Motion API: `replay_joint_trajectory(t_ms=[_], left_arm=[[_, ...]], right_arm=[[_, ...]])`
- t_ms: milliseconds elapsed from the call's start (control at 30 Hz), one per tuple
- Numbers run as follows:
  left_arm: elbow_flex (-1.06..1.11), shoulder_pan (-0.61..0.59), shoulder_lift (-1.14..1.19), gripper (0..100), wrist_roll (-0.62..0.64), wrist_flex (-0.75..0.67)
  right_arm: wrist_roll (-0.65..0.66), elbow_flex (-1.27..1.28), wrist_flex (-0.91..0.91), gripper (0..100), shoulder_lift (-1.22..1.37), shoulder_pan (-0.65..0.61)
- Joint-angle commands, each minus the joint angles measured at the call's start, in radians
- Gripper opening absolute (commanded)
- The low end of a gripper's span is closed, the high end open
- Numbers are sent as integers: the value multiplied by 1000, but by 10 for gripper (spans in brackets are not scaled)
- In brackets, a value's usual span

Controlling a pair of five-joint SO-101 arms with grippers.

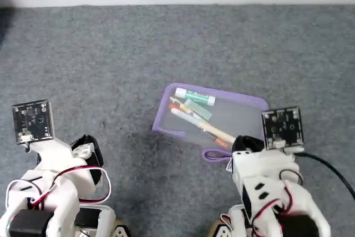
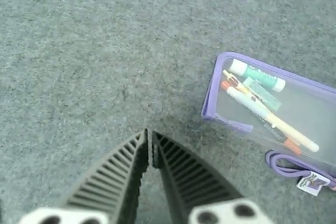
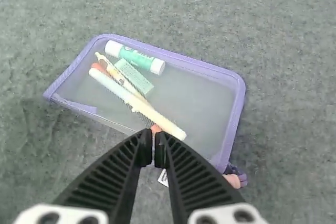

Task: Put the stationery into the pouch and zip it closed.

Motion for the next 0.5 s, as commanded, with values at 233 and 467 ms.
replay_joint_trajectory(t_ms=[233, 467], left_arm=[[275, 2, -327, 14, -153, -180], [567, 2, -512, 15, -298, -319]], right_arm=[[-58, 143, -8, 10, -151, 10], [-51, 311, -47, 10, -188, 4]])
